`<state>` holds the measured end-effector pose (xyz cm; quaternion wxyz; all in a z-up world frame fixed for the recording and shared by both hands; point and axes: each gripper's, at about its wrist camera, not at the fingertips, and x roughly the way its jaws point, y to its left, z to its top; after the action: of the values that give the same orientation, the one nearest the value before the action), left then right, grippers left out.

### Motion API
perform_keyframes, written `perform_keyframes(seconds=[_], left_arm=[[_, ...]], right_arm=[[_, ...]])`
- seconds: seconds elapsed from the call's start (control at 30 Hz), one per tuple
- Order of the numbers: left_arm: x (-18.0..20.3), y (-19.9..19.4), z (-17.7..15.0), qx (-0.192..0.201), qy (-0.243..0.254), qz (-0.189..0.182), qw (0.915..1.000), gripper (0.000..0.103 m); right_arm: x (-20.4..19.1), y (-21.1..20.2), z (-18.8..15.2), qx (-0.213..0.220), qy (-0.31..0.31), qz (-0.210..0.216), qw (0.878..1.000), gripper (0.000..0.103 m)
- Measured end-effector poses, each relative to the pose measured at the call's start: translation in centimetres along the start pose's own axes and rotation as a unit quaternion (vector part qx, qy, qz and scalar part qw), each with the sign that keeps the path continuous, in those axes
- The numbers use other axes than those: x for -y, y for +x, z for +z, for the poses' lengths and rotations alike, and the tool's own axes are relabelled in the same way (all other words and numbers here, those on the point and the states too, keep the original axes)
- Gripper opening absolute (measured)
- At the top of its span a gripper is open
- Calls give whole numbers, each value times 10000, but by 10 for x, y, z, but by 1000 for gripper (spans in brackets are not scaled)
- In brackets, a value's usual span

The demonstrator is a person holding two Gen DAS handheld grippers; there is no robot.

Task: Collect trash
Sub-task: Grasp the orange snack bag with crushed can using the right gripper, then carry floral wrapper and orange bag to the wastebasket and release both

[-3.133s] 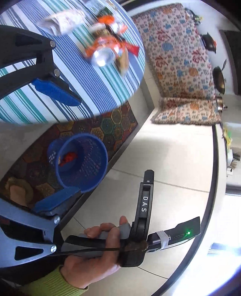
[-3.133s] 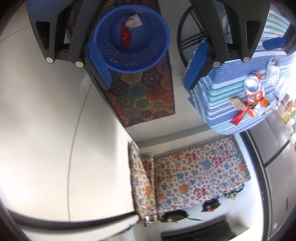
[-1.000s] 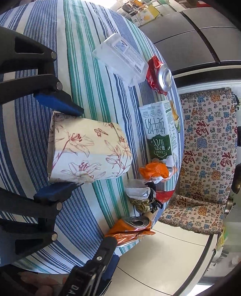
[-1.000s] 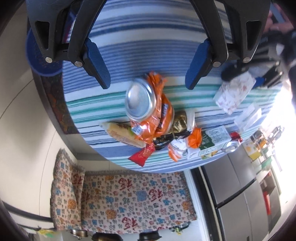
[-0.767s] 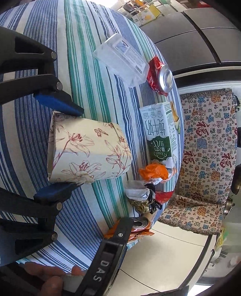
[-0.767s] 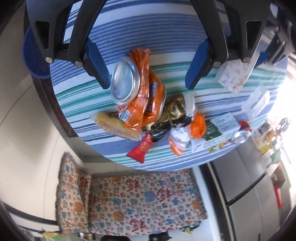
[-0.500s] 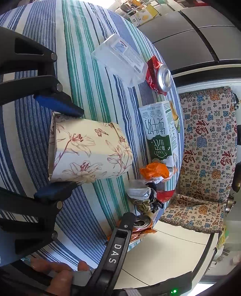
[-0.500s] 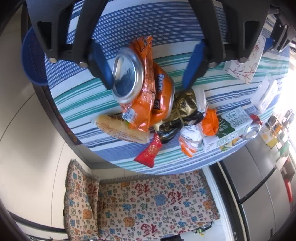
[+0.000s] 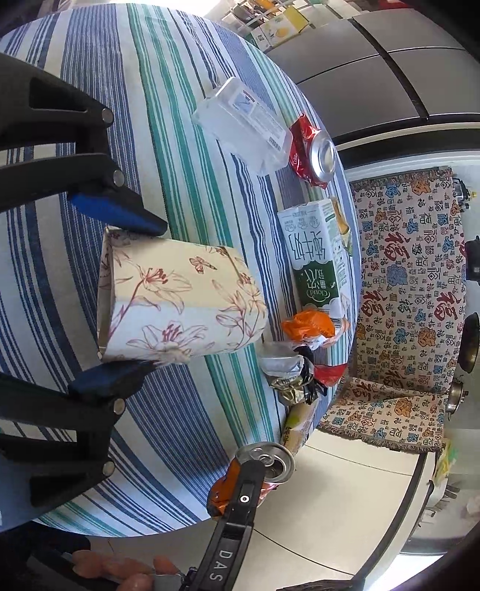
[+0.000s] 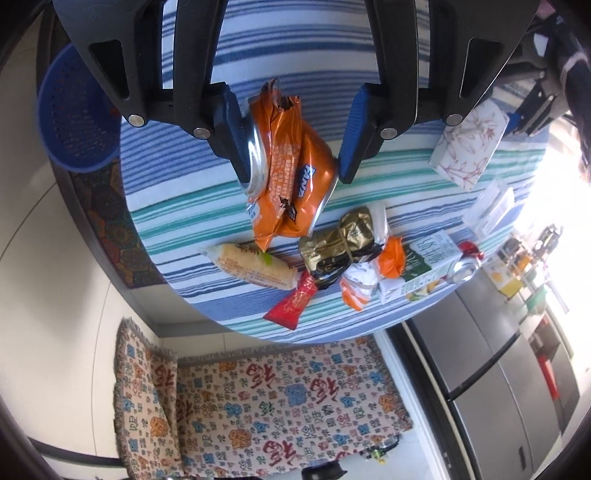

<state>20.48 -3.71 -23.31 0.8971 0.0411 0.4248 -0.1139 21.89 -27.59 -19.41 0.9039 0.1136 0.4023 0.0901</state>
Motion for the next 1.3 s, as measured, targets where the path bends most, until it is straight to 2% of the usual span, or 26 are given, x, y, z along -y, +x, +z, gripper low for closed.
perform_keyframes(seconds=[0.33,0.9,1.13,1.3], left_arm=[[29,-18,3,137,150,-333,9992,63],[78,-15,17,138,436,-780,9959,58],[114,-18,27,175,661,-1048,9921,58],[161,-19,37,195,938,-1376,9858,58]], right_arm=[[15,-22,-7,105,-62,105,9999,48],[57,-52,2,290,220,230,9991,48],[92,-75,4,398,380,49,9985,48],[139,-98,6,420,550,-290,9972,48]])
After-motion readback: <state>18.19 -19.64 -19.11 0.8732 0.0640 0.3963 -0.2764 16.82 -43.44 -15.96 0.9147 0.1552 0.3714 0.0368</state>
